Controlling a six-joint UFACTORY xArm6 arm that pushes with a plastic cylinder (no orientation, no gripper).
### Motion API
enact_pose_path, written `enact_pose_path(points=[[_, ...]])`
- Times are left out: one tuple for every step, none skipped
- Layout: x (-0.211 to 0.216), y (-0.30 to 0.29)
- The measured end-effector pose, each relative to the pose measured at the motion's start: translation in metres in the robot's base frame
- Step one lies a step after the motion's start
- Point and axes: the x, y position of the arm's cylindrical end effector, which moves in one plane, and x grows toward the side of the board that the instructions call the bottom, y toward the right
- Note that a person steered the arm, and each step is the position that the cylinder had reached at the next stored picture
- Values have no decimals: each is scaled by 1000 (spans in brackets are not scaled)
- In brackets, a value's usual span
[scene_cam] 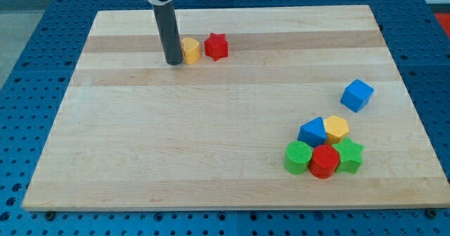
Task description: Nudge the yellow heart up a bit
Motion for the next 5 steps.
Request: enact_pose_path(points=[[12,0],[17,15],[13,16],[5,16],[-3,16]])
